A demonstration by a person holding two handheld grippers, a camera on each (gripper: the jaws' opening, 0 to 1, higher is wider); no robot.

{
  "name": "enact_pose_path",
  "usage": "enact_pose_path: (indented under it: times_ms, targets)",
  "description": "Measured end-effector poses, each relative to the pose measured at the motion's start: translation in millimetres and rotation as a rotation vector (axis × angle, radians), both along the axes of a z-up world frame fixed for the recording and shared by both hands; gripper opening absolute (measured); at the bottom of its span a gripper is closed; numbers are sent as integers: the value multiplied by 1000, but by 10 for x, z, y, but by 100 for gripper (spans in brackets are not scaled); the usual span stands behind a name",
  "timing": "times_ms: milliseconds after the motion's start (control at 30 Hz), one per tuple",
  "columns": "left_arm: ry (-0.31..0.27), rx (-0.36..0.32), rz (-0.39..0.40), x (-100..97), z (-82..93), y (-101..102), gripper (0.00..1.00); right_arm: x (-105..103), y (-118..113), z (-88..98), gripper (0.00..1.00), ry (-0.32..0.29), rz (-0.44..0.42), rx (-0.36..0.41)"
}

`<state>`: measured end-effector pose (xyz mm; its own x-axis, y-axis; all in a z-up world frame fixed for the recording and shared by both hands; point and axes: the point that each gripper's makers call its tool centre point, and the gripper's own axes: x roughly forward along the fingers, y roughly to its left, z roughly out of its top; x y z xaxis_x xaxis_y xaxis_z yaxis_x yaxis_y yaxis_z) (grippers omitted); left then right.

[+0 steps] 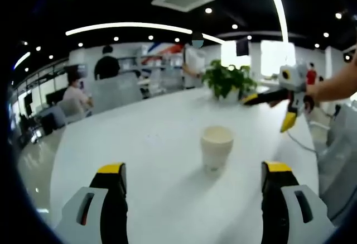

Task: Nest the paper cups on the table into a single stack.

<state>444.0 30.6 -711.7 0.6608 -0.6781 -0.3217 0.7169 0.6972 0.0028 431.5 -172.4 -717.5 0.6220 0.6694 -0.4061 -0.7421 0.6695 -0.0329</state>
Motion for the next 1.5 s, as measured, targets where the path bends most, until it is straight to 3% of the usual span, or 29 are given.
enact_pose_path:
  times_ms: [733, 933, 1267, 1500]
  targets:
    - [1, -28, 94, -687, 63, 306, 98, -572, -384, 194, 100, -67, -85, 43]
    - [17, -33, 121, -890, 14, 410, 98, -746, -458, 154, 100, -65, -92, 53]
    - [24, -16, 113, -1227, -101, 376, 98, -1049, -549, 109, 100, -76, -133, 90]
    - [39, -30, 119, -1330, -172, 433, 98, -1298, -570, -108, 100, -44, -131, 67]
